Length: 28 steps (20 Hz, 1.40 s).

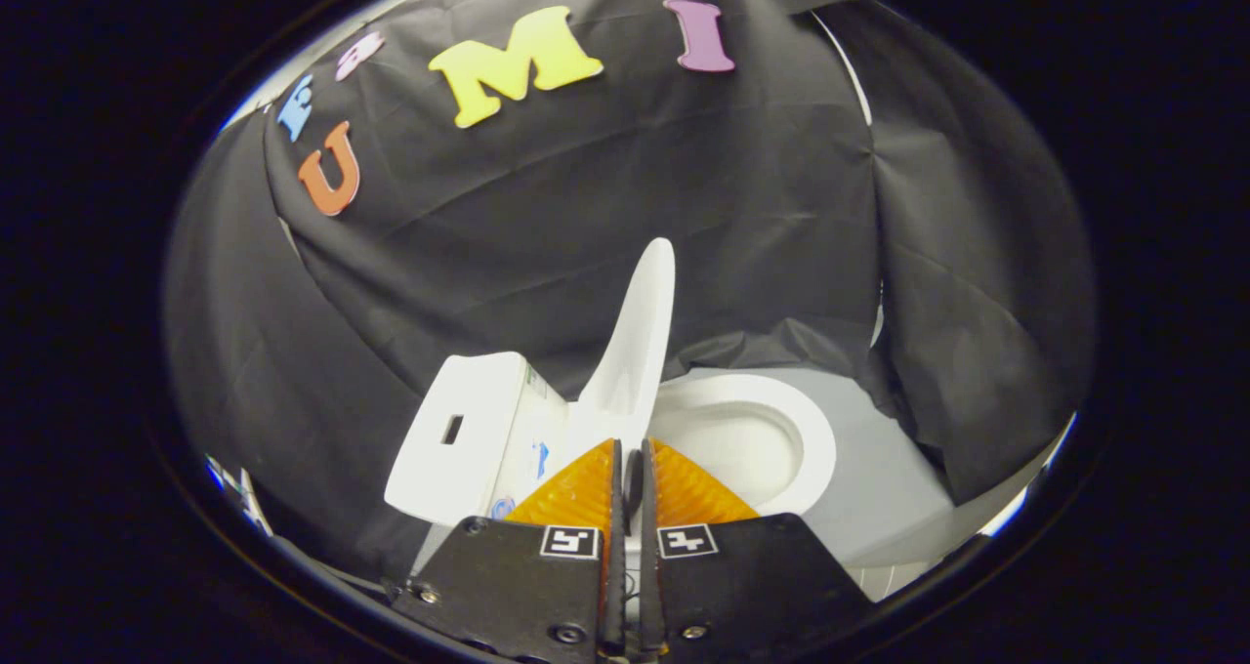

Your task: Open the toilet lid.

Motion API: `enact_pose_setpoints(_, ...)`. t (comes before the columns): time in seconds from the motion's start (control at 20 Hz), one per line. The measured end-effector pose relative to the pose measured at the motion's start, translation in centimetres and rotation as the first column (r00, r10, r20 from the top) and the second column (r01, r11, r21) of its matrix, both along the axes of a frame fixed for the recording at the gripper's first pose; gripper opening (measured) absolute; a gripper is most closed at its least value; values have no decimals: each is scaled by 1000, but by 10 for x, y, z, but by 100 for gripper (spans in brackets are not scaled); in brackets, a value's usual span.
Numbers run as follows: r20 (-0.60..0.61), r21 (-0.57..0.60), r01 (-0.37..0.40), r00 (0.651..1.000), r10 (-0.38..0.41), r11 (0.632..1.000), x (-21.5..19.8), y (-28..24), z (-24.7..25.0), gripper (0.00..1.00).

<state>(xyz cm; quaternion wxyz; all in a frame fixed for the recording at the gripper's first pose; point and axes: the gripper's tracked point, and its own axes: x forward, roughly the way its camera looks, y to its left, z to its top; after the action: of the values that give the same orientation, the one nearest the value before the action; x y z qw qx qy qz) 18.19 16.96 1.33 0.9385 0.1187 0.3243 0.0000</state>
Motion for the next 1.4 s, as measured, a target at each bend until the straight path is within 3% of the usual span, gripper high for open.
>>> enact_pose_setpoints(0.45,25,-57,-33,999,35,998,5,57,19,10)
enact_pose_setpoints(1.4,90,-148,-203,972,218,968,5,187,27,11)
